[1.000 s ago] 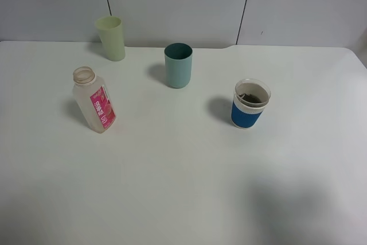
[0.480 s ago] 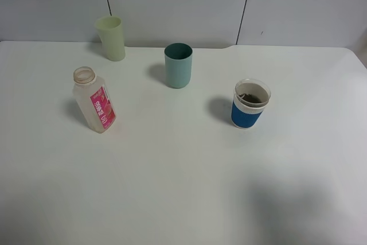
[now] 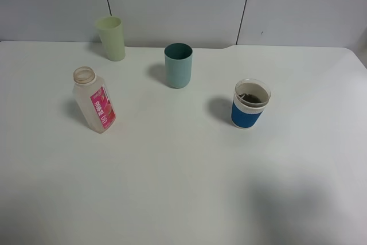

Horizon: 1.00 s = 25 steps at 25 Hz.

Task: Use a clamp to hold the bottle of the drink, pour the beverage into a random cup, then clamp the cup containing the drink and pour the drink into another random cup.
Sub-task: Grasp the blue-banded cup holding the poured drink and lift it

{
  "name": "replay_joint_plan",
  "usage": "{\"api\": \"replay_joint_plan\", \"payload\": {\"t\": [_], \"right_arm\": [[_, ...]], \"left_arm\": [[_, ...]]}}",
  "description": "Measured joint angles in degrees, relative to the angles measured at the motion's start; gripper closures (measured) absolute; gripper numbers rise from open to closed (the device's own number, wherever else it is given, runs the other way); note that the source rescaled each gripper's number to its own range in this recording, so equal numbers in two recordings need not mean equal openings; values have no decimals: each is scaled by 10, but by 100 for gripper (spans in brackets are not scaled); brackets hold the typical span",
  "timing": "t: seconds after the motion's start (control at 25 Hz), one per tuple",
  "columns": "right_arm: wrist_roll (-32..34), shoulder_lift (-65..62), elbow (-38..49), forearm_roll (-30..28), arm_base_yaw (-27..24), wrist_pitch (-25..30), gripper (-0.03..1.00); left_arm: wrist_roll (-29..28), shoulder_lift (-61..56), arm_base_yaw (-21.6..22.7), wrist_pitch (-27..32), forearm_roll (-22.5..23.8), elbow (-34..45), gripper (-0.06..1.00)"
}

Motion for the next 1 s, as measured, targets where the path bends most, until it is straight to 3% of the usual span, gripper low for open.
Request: {"api": "replay_joint_plan", "payload": {"t": [0.12,0.4,0.68,1.0], "right_arm": [[0,0,0,0,0,0,-3],[0,0,0,0,0,0,-3],[0,0,0,0,0,0,-3],[0,0,0,0,0,0,-3]], "left_arm": [[14,-8,31,4,-8,-8,-6],[36,-57,38,37,-65,3,-6],[61,-137,38,98,-69,4,-6],[64,-142,38,135,-74,35,-6]]}}
